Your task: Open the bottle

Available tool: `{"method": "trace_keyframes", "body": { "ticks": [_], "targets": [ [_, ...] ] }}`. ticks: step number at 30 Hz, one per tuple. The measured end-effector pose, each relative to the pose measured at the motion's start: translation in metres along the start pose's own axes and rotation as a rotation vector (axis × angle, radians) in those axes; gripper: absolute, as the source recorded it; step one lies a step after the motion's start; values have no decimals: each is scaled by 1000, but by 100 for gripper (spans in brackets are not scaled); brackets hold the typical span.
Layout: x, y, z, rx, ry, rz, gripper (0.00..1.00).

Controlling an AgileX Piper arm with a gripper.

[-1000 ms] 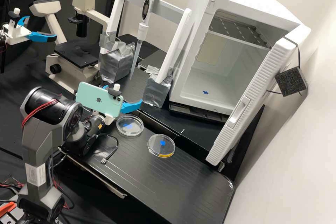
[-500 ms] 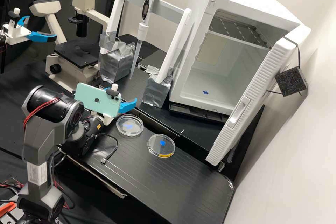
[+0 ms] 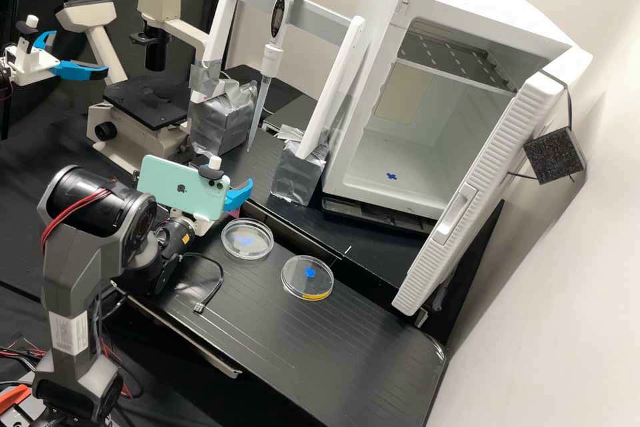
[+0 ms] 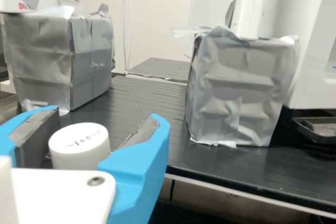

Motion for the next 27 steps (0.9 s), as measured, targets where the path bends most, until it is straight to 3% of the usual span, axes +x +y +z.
{"method": "trace_keyframes", "body": {
  "ticks": [8, 27],
  "targets": [
    [0, -1, -2, -15, 7, -5, 0],
    [0, -1, -2, -16, 10, -7, 0]
  ]
}}
